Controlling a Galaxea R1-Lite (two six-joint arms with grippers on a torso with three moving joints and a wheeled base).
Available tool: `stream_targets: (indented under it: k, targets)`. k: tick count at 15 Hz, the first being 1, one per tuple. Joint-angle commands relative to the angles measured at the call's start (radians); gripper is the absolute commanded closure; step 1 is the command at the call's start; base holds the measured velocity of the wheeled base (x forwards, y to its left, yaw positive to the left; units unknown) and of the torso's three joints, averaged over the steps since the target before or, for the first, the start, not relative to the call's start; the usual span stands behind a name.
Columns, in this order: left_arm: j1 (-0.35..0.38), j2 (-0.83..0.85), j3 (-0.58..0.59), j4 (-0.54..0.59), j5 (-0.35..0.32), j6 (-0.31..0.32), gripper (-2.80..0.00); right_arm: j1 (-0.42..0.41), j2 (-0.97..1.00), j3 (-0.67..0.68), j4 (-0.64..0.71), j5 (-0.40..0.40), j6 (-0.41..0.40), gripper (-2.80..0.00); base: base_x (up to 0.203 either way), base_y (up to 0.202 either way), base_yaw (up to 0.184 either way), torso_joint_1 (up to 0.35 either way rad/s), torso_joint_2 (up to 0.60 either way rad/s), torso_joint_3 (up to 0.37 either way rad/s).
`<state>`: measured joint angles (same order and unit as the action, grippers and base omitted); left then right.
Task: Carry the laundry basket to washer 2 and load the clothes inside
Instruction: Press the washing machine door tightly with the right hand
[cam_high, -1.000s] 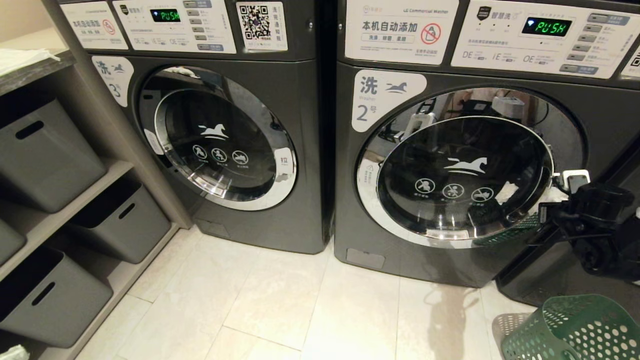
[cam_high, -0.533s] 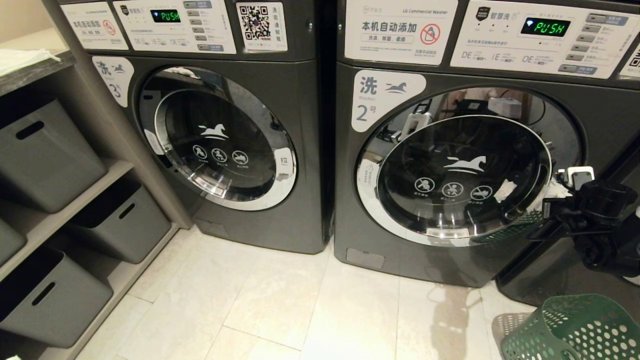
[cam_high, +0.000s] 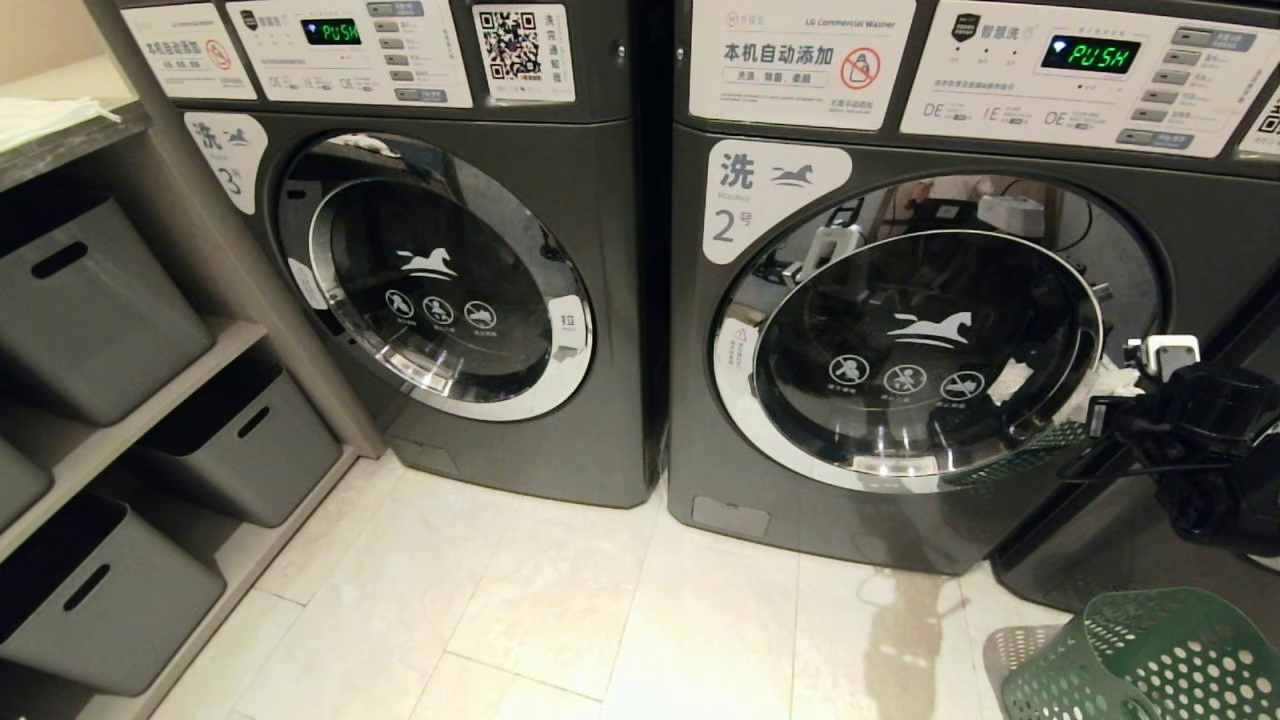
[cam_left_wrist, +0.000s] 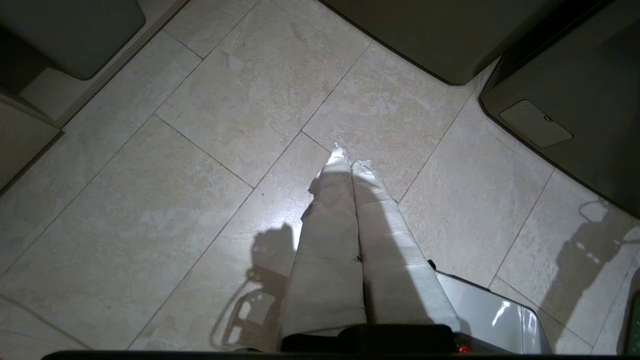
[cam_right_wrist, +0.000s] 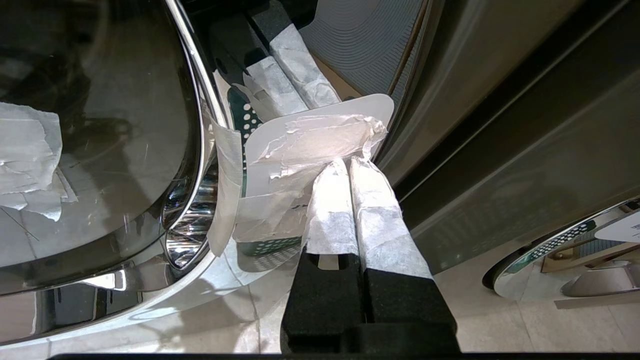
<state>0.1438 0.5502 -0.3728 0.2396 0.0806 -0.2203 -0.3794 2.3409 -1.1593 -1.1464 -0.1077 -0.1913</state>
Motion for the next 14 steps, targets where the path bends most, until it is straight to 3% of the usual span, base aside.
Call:
stream_targets:
  k: [1, 14]
  targets:
    - [0.0, -0.003, 0.0, 0.001, 0.001, 0.007, 0.0, 0.0, 0.004, -0.01, -0.007, 0.001, 0.005, 0.0, 0.0, 0.0, 0.0, 0.0, 0.0, 0.0]
    - [0.0, -0.013, 0.009, 0.001, 0.001, 0.009, 0.0, 0.01, 0.016, -0.06, -0.009, 0.057, 0.078, 0.0, 0.0, 0.0, 0.0, 0.0, 0.0, 0.0]
